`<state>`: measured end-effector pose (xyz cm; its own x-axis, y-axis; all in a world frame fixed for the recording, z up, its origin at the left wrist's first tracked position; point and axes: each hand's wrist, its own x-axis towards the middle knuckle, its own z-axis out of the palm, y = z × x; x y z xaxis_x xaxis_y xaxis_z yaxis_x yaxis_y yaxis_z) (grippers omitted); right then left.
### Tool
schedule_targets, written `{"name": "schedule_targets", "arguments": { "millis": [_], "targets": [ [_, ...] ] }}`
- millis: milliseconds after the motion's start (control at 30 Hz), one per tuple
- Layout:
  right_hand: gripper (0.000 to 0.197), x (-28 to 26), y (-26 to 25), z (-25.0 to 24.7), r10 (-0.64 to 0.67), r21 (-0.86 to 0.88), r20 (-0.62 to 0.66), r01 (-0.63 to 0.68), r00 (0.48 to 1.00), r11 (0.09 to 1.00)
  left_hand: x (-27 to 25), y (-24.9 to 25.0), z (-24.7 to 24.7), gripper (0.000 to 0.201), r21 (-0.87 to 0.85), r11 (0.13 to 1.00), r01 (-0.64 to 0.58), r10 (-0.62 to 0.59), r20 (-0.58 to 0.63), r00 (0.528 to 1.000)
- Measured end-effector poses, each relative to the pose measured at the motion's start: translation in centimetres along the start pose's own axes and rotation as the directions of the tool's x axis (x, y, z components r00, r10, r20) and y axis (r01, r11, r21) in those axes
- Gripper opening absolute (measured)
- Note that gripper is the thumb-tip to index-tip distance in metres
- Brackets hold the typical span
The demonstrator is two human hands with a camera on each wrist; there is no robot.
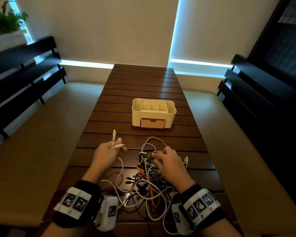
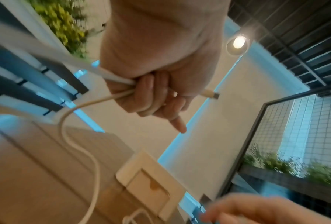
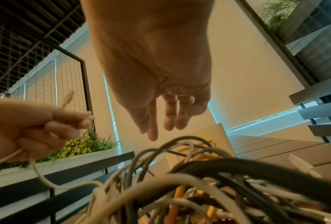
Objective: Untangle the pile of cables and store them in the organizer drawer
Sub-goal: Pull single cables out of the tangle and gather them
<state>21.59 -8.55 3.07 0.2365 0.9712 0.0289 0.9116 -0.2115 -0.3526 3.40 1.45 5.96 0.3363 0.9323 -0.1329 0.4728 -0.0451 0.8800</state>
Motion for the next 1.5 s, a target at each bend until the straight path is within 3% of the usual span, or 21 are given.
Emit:
{"name": "schedule_targets", "arguments": {
  "millis": [100, 167, 267, 367, 500, 600, 700, 767, 867, 933, 1067, 1133, 1200, 1267, 1333, 1400, 1500],
  "targets": [
    [0.030, 0.8, -0.2, 0.8, -0.022, -0.161, 0.140, 0.045, 0.990, 0.986, -0.5, -0.4, 3.0, 0.042, -0.197, 0.980, -0.025, 0.031, 0.026, 0.999],
    [0.025, 1.1, -0.3, 0.6, -0.035, -0.178, 0.161, 0.064, 0.986, 0.982, -0.5, -0.6, 4.1, 0.041, -0.231, 0.971, -0.067, 0.078, 0.039, 0.996],
    [0.015, 1.3, -0.4, -0.7, -0.071, -0.078, 0.129, 0.082, 0.989, 0.994, -0.2, -0.9, 4.9, 0.038, -0.254, 0.960, -0.118, 0.141, 0.075, 0.987],
    [0.006, 1.3, -1.0, -3.3, -0.075, 0.178, 0.004, 0.073, 0.997, 0.981, -0.5, -0.4, 5.7, 0.027, -0.276, 0.941, -0.196, 0.245, 0.157, 0.957],
    [0.012, 0.9, -1.8, -5.8, 0.004, 0.540, -0.215, 0.116, 0.977, 0.834, -1.2, 0.0, 6.9, 0.015, -0.364, 0.911, -0.191, 0.289, 0.237, 0.927],
    [0.019, 0.7, -2.0, -7.2, 0.098, 0.680, -0.324, 0.160, 0.941, 0.716, -1.0, -0.9, 7.8, 0.012, -0.265, 0.938, -0.223, 0.298, 0.291, 0.909],
    [0.018, 0.4, -2.4, -8.5, 0.096, 0.745, -0.381, 0.243, 0.920, 0.622, -1.1, -1.7, 8.6, 0.013, -0.207, 0.954, -0.218, 0.277, 0.330, 0.902],
    [0.016, 0.3, -2.8, -8.9, 0.074, 0.773, -0.389, 0.282, 0.918, 0.569, -1.5, -1.7, 9.1, 0.016, -0.205, 0.943, -0.263, 0.315, 0.291, 0.903],
    [0.015, 0.3, -3.1, -9.4, 0.045, 0.796, -0.404, 0.327, 0.914, 0.509, -2.1, -0.9, 9.6, 0.018, -0.324, 0.900, -0.292, 0.342, 0.108, 0.933],
    [0.014, 0.4, -3.1, -9.3, -0.002, 0.776, -0.393, 0.333, 0.920, 0.536, -2.3, 0.0, 9.7, 0.022, -0.421, 0.845, -0.332, 0.372, 0.016, 0.928],
    [0.013, 0.5, -2.8, -8.4, -0.027, 0.754, -0.339, 0.288, 0.941, 0.590, -2.4, 1.3, 9.7, 0.014, -0.370, 0.849, -0.377, 0.426, 0.056, 0.903],
    [0.011, 0.9, -2.2, -7.7, 0.038, 0.708, -0.315, 0.208, 0.948, 0.675, -2.4, 2.4, 9.0, 0.012, -0.443, 0.838, -0.319, 0.384, 0.062, 0.921],
    [0.031, 1.0, -1.1, -6.4, 0.153, 0.629, -0.280, 0.061, 0.948, 0.775, -2.0, 3.3, 8.0, 0.019, -0.480, 0.823, -0.304, 0.362, 0.031, 0.932],
    [0.026, 0.4, -0.5, -4.9, 0.201, 0.579, -0.244, -0.024, 0.949, 0.815, -1.8, 4.0, 7.0, 0.027, -0.511, 0.805, -0.302, 0.363, 0.023, 0.931],
    [0.009, -0.8, -0.5, -3.6, 0.078, 0.550, -0.119, 0.000, 0.990, 0.835, -1.7, 4.6, 6.4, 0.032, -0.556, 0.775, -0.300, 0.383, 0.034, 0.923],
    [0.015, -1.7, -0.5, -2.0, -0.078, 0.442, 0.055, 0.046, 0.995, 0.896, -1.7, 4.9, 6.2, 0.034, -0.577, 0.761, -0.295, 0.384, 0.036, 0.922],
    [0.024, -1.8, 0.3, -0.4, -0.077, 0.276, 0.027, 0.067, 0.997, 0.959, -1.6, 4.9, 5.7, 0.030, -0.637, 0.723, -0.266, 0.352, 0.009, 0.936]
  ]
}}
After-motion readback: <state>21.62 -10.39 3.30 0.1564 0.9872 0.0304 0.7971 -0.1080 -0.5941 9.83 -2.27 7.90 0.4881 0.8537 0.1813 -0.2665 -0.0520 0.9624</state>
